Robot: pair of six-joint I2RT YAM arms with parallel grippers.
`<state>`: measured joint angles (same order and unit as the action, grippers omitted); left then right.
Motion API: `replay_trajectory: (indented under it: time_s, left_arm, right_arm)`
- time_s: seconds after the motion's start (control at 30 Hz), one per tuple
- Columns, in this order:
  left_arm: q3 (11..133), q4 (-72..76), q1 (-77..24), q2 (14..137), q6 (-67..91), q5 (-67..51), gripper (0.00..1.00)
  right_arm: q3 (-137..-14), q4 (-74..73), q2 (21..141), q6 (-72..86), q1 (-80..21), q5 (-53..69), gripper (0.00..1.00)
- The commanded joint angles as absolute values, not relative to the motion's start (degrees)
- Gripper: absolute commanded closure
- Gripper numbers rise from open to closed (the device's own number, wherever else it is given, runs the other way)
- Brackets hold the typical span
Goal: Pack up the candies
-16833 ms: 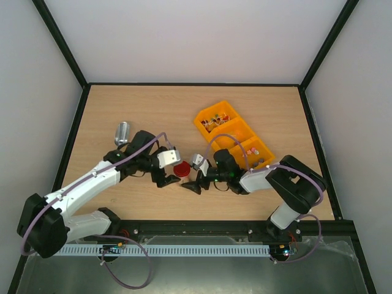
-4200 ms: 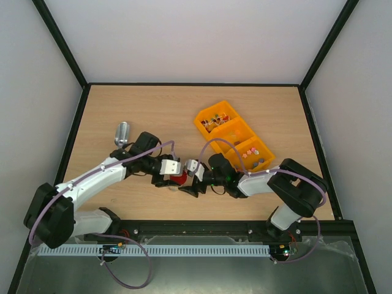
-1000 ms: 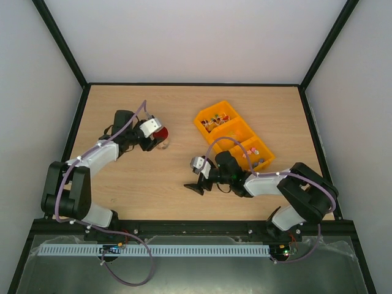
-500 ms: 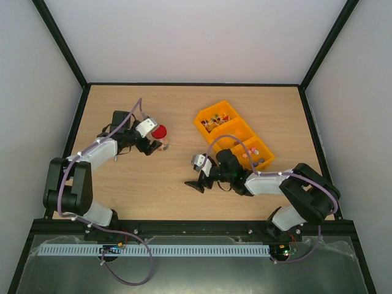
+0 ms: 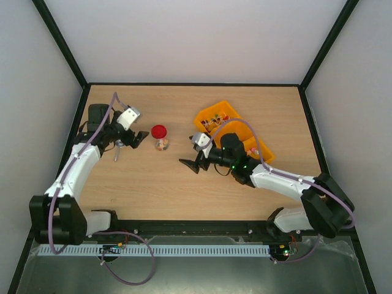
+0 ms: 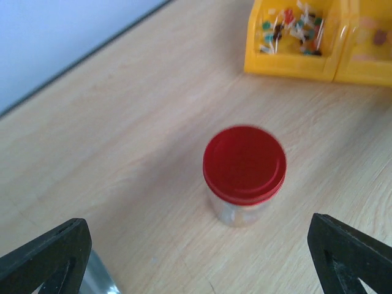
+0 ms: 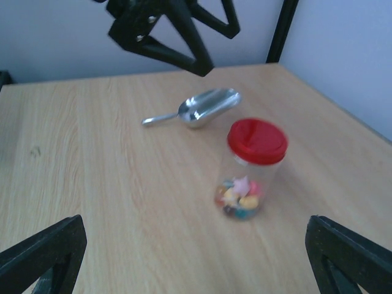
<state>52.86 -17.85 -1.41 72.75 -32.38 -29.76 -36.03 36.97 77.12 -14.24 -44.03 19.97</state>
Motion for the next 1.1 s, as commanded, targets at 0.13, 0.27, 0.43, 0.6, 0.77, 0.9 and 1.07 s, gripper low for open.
replay_trajectory:
  time_s: [0.13, 0.27, 0.43, 0.6, 0.77, 0.9, 1.07]
  left_arm:
    - [65.2, -22.8, -1.4, 69.9, -21.2, -31.7, 0.01]
    - [78.9, -29.5, -1.5, 77.5, -13.5, -31.9, 0.00]
    - [90.8, -33.2, -1.4, 84.7, -7.2, -26.0, 0.00]
    - [99.1, -37.7, -0.3, 90.7, -5.3, -21.4, 0.00]
    - [103.9, -42.3, 3.6, 96.9, -2.7, -17.2, 0.00]
    - [102.1, -43.1, 9.0, 98.2, -2.4, -17.4, 0.00]
    - [97.3, -41.9, 14.8, 97.6, -3.7, -15.8, 0.01]
  right_arm:
    - [-46.1, 31.0, 72.5, -11.2, -42.1, 14.2, 0.01]
    - [-51.4, 27.4, 71.7, -8.1, -39.2, 9.8, 0.01]
    - [-58.5, 20.2, 70.8, -4.0, -32.2, 8.6, 0.02]
    - [-63.0, 11.7, 69.9, 0.3, -22.7, 9.6, 0.02]
    - [-63.6, 6.1, 69.3, 4.5, -9.5, 14.0, 0.01]
    - [-61.0, 4.1, 69.3, 3.7, 0.4, 17.2, 0.01]
    - [-57.1, 3.9, 70.5, 3.5, 12.2, 21.3, 0.01]
